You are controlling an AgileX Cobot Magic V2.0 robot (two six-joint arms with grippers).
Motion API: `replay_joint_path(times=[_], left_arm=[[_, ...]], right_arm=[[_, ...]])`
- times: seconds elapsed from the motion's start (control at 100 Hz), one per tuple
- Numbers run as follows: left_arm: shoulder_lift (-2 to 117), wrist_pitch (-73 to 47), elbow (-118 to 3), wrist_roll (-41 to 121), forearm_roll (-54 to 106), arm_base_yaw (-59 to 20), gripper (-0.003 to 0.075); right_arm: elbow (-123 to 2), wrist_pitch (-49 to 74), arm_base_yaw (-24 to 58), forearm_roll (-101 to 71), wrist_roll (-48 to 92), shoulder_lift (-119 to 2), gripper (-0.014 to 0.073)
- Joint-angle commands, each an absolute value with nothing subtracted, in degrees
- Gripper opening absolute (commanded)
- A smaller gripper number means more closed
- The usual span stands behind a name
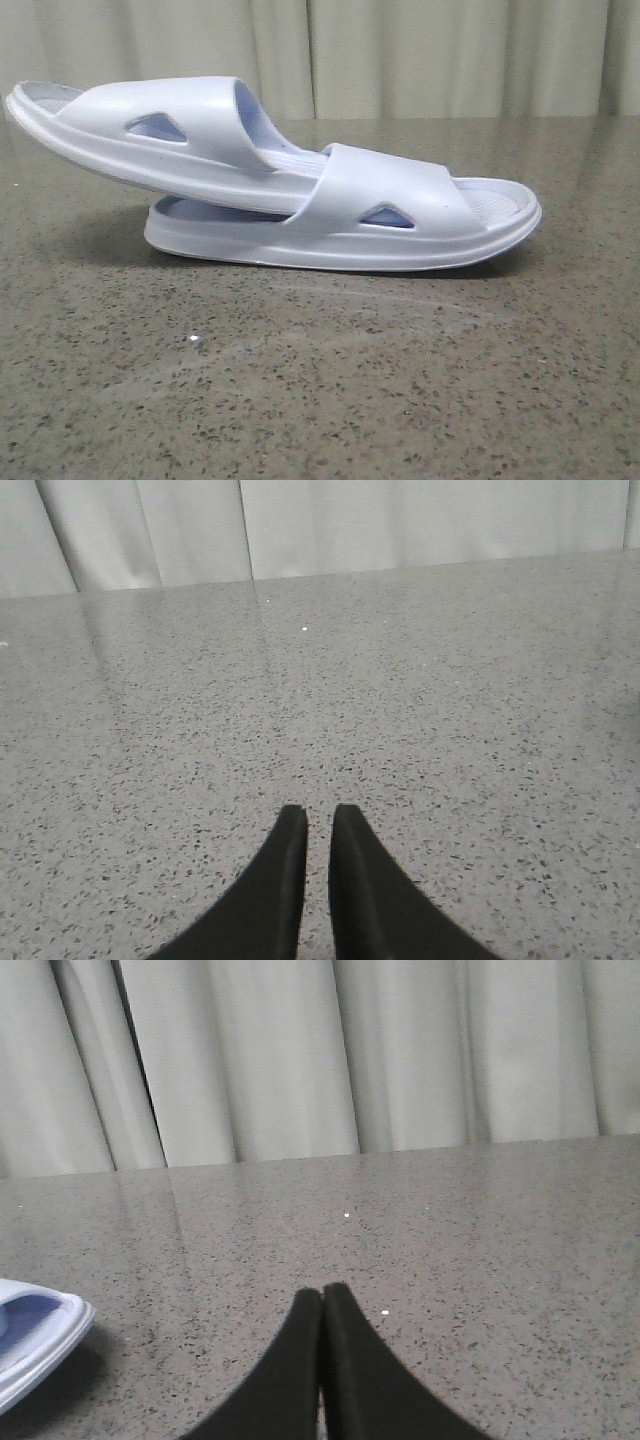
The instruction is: Insert blue slippers together front up
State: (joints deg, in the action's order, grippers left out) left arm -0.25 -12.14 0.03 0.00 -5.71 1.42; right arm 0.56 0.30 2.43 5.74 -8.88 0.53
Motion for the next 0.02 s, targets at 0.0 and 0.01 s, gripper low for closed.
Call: replay_joint_path(times=[0.0, 0.01], left_arm=[[-1.8, -7.1, 0.6, -0.8, -5.3, 1.6, 0.0016], [-1.8, -7.1, 0.6, -0.8, -5.3, 1.6, 0.0016]], right_arm=[[1.7, -3.9, 2.2, 5.6, -8.4, 1.8, -0.0107], [1.7, -3.9, 2.2, 5.6, -8.4, 1.8, -0.0107]])
